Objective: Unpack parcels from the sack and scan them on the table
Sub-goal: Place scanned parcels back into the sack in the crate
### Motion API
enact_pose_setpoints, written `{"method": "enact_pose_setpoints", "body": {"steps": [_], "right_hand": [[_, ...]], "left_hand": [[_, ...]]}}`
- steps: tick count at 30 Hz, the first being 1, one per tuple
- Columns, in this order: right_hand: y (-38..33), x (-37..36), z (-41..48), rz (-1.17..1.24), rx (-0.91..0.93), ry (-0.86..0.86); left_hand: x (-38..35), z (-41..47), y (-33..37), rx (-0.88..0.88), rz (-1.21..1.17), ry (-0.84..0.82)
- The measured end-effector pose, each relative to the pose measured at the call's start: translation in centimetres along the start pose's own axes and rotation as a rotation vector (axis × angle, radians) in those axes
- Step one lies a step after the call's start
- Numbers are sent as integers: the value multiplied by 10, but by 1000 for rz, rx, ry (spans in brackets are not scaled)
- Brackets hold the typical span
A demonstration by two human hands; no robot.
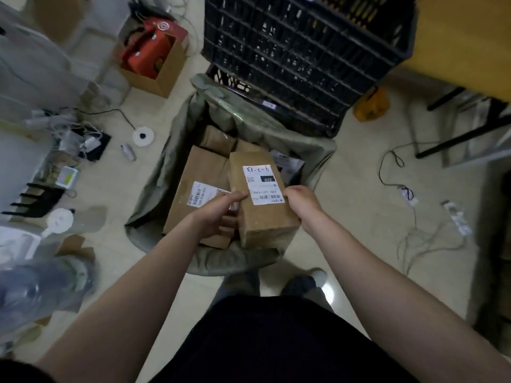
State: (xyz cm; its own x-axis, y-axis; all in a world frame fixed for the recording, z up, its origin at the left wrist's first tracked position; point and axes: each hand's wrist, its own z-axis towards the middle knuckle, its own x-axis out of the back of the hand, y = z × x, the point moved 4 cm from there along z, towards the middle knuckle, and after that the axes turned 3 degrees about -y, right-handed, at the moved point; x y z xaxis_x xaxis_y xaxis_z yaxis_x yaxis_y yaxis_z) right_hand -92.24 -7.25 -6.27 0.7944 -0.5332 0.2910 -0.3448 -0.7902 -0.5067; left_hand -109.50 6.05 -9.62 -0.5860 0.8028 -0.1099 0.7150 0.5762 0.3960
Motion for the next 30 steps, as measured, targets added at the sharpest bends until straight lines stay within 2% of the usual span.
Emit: {"method": "enact_pose_setpoints", "body": {"steps": [8,13,17,20,26,30], "right_hand": [[6,18,13,23,-48,194],[12,10,20,-10,-136,57],[20,-1,19,-33,-164,12],[24,-10,17,-80,-196,-40],[41,-24,12,-111,-293,-182],[38,-25,17,-96,-245,-130]], "left_hand": [[-17,26,33,3,80,-115],[-8,35,44,-54,88,-74],[-5,45,42,-138,91,-65],[-5,51,32,-184,194,10],[11,60,-6,-51,372,90],[14,62,2,-152,246,145]]}}
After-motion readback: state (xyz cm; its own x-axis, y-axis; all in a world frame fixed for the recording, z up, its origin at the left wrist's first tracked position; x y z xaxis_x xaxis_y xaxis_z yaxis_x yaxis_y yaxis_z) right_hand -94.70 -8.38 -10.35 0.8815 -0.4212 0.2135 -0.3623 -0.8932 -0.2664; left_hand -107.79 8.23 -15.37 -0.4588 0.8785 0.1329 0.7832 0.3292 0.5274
